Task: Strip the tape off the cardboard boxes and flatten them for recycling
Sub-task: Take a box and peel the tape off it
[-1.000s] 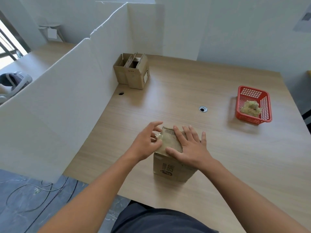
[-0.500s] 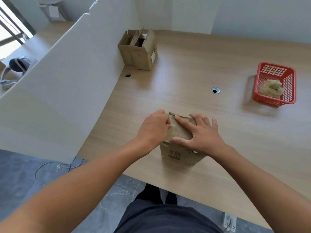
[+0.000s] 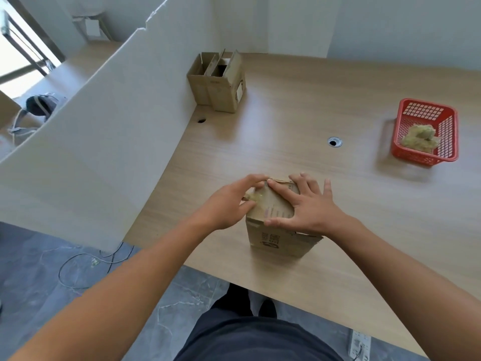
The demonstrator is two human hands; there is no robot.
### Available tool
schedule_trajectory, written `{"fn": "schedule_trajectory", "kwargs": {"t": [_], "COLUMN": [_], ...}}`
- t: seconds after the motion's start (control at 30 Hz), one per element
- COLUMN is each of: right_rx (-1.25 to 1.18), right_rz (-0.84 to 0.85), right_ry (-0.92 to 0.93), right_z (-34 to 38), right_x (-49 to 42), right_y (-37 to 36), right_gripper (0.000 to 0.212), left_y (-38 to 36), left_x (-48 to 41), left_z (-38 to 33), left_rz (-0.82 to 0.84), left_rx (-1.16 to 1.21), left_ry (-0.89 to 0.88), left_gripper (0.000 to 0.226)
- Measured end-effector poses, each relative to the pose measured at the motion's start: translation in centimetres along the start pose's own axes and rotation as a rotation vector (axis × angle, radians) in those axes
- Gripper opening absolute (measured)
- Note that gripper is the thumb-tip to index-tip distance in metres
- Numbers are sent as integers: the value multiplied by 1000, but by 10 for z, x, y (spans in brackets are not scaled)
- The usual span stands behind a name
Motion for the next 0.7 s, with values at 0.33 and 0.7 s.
{"fn": "schedule_trajectory", "kwargs": {"t": [0.33, 0.7], "right_rx": [-22, -76], "right_rz": [13, -35], "right_ry": [1, -61], "right_z": [-8, 7], "right_x": [-1, -9], "right_y": [0, -7], "right_gripper": [98, 100], "left_y": [-3, -32], "left_x": [18, 44], "left_z": [6, 38], "left_rz": [-95, -252], "left_rx": [29, 279], "left_ry": [-126, -2], "left_gripper": [13, 36]}}
Point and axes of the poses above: each hand's wrist, its own x-axis away from the middle knuckle, its own y-axis out of the back of the hand, z = x × y, the point moved 2 cm from there along -x, towards the middle knuckle, and after that the axes turned 1 degree about -z, right-handed, at the moved point
